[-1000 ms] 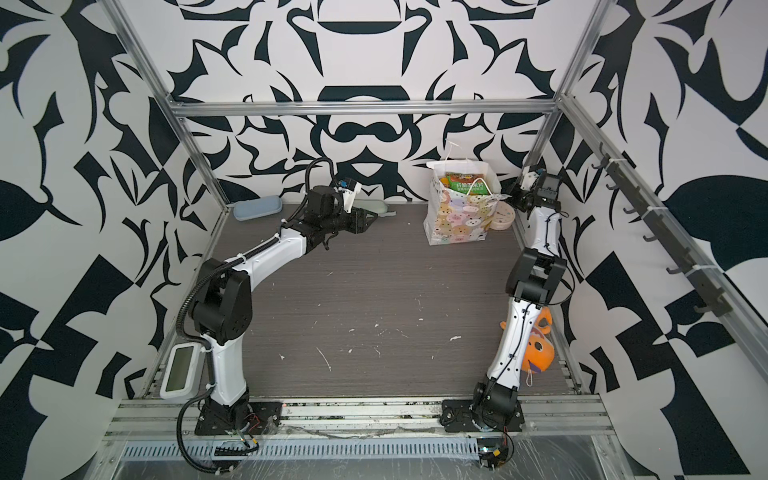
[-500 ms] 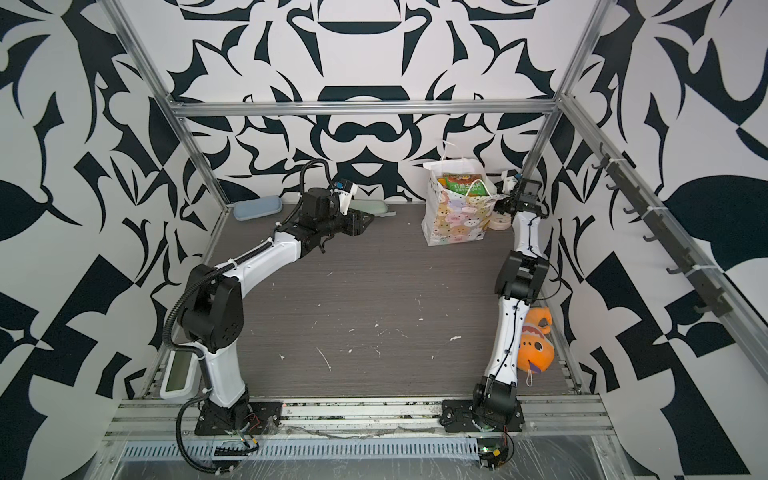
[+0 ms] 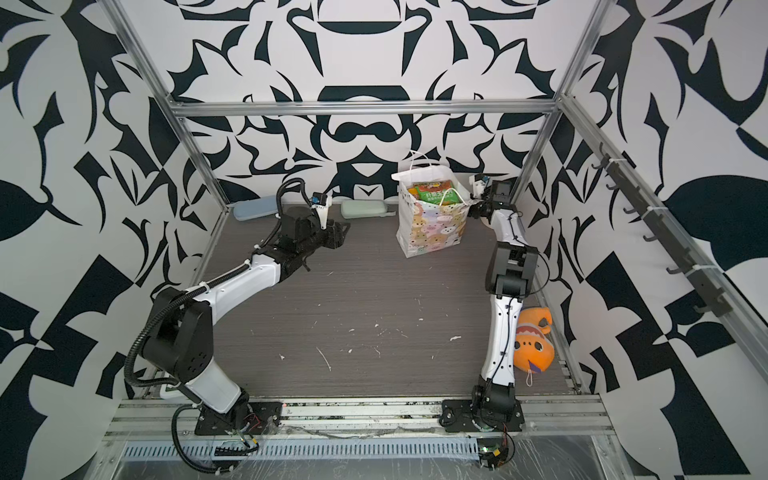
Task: Take the snacks out of the paper bag
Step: 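Drag the paper bag to center with right gripper while left gripper approaches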
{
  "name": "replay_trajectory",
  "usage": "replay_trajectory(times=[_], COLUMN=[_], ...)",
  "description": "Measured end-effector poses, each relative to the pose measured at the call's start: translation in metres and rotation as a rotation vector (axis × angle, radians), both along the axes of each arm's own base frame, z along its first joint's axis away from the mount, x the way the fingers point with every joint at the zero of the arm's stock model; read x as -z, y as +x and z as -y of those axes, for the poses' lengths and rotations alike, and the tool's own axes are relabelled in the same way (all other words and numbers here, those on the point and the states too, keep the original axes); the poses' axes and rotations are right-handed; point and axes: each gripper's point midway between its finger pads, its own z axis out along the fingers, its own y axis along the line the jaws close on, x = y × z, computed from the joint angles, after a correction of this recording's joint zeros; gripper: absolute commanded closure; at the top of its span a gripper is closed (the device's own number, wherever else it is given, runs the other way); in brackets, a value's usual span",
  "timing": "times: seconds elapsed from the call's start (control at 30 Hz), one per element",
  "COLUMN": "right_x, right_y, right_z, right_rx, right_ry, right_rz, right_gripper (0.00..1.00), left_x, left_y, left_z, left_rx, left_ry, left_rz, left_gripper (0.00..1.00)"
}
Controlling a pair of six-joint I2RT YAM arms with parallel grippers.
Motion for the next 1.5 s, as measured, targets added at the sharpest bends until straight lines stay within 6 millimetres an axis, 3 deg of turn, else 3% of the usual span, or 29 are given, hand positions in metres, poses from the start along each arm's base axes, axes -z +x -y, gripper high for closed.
replay_trajectory(times=[0.17, 0.3, 0.57, 0.8, 0.93, 1.1, 1.37, 1.5], right_x=[-0.013, -0.022, -0.021, 0.0, 0.023, 0.028, -0.001, -0.006], right_y=[-0.022, -0.042, -0.083, -0.114, -0.141, -0.161, -0.172, -0.173], right_z=[-0.04, -0.06, -0.094, -0.138, -0.155, -0.172, -0.189, -0.194], right_rx=[-0.054, -0.06, 0.043, 0.103, 0.175, 0.218, 0.208, 0.198], right_ry=[-0.024, -0.037, -0.078, -0.057, -0.064, -0.037, 0.011, 0.018], right_rz=[0.016, 0.027, -0.008, -0.072, -0.155, -0.201, -0.156, -0.141], right_gripper=[0.77, 0.78, 0.8, 0.81, 0.81, 0.8, 0.79, 0.79], left_x=[0.017, 0.015, 0.027, 0.062, 0.066, 0.044, -0.026, -0.053], left_y=[0.012, 0.014, -0.008, -0.025, -0.032, -0.039, -0.067, -0.084], left_z=[-0.037, -0.049, -0.074, -0.085, -0.091, -0.1, -0.123, -0.132], left_rx=[-0.113, -0.164, -0.264, -0.292, -0.3, -0.33, -0.377, -0.374], left_ry=[-0.016, 0.001, 0.008, 0.035, 0.052, 0.049, 0.018, 0.05], left_rz=[-0.046, -0.039, -0.066, -0.138, -0.137, -0.085, 0.06, 0.108], left_gripper=[0.38, 0.38, 0.38, 0.38, 0.38, 0.37, 0.29, 0.24])
